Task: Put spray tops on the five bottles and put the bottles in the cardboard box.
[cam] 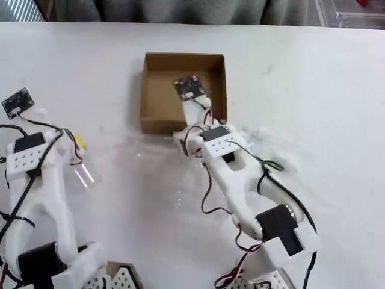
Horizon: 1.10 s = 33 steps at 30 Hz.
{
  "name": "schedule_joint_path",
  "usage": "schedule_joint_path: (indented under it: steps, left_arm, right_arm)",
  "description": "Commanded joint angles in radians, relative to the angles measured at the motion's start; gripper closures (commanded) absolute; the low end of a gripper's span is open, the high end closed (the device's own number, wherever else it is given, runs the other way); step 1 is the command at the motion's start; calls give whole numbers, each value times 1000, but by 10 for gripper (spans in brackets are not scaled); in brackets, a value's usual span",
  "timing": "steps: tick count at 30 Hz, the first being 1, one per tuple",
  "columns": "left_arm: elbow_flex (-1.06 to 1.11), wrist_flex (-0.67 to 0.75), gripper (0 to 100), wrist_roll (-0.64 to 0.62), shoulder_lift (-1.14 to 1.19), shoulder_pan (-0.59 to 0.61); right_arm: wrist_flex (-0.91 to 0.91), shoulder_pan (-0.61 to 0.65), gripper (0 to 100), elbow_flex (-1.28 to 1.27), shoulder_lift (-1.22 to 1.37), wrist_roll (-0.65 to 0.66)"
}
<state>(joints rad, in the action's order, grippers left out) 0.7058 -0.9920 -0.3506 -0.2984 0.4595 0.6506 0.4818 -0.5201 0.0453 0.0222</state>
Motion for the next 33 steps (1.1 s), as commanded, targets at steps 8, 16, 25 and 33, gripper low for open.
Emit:
schedule_joint_path:
  steps: [8, 16, 25, 33]
  left_arm:
    - [-17, 14, 931, -11, -59, 10]
    - [-17, 14, 931, -11, -59, 10]
    - [-11, 15, 931, -11, -59, 10]
    - [-9, 17, 931, -9, -59, 10]
  right_arm:
    - [168, 13, 981, 14, -145, -9]
    - [42, -131, 977, 12, -143, -9]
    - [36, -107, 868, 91, 22, -37]
    - [140, -107, 813, 210, 108, -276]
